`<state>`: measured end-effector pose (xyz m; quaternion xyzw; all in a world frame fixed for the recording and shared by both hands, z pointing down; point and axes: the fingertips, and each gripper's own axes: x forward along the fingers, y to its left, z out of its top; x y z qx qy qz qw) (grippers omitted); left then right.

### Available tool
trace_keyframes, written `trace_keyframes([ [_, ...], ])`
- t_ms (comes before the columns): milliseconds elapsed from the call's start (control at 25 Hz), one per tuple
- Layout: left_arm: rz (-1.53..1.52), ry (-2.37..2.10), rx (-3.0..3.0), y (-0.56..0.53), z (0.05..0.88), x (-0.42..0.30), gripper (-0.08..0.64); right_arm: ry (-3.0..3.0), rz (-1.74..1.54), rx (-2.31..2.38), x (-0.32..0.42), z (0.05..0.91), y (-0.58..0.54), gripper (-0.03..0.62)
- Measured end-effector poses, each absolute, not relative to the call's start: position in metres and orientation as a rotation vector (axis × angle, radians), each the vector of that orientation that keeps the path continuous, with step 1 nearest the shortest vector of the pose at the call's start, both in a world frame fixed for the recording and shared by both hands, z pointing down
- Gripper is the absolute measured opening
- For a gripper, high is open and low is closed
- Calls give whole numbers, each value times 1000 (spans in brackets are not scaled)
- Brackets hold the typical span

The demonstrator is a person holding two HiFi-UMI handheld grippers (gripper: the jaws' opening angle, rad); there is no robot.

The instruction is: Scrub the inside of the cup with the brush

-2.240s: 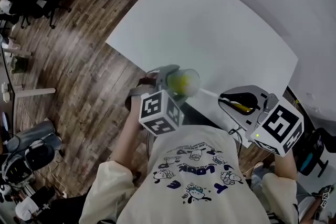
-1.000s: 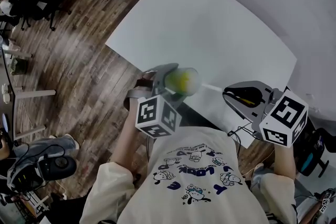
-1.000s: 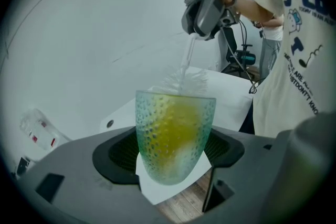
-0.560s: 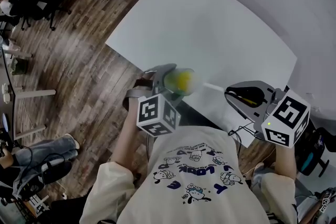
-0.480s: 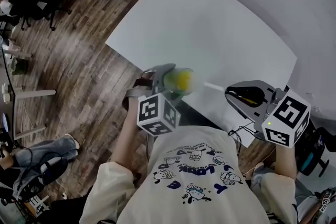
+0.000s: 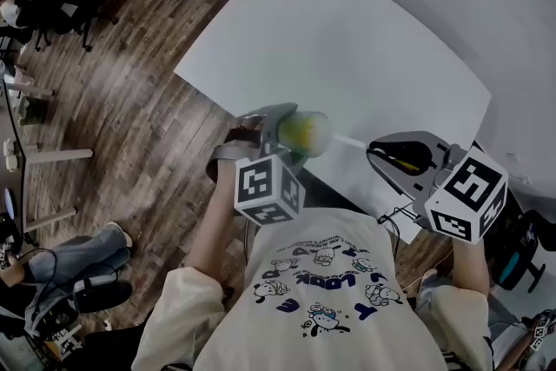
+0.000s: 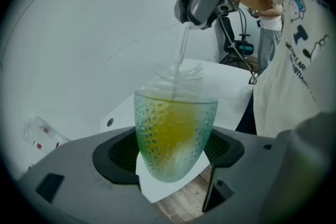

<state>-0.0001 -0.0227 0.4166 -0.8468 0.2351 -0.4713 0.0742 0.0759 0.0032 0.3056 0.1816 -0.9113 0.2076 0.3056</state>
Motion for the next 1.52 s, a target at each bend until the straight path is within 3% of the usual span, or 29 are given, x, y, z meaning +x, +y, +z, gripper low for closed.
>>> trace_keyframes([
  [1520, -1398, 725, -2558, -28, 420, 2, 371, -2406, 496, 506, 81, 290, 11, 43],
])
